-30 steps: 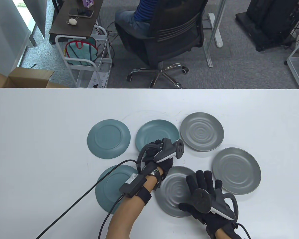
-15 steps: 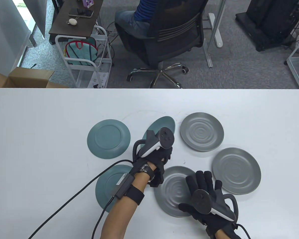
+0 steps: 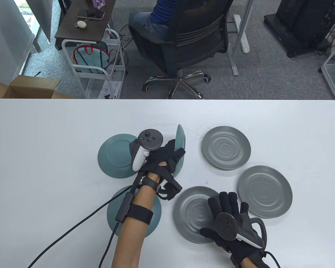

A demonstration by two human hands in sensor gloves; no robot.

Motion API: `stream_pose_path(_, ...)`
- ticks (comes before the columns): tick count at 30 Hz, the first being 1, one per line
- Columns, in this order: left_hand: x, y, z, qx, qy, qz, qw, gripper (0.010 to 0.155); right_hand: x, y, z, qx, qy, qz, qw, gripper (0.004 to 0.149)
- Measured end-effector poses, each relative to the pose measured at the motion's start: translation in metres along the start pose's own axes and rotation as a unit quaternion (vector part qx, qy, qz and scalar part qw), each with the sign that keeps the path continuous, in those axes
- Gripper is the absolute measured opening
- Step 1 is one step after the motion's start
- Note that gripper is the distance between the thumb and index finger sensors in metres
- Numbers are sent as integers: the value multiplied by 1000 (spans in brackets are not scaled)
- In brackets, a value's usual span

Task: Flip plate to back facing up

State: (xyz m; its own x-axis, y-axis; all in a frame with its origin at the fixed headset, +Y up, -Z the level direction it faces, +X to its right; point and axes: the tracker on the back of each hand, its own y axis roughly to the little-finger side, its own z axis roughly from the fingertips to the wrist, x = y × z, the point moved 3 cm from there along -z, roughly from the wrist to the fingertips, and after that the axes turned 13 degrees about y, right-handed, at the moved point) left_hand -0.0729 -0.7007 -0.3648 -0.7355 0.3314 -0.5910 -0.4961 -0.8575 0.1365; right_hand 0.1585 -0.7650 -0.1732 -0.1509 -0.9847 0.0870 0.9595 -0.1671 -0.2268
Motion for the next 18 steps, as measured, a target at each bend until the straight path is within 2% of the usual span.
stream_pose_path(9, 23, 38, 7, 56, -54, 53, 996, 64, 1, -1, 0, -1, -2, 0, 1000, 95)
stream_pose_path(18, 26, 75, 4, 131, -74, 32, 988, 69, 1, -1, 0, 0, -5, 1, 1000, 95)
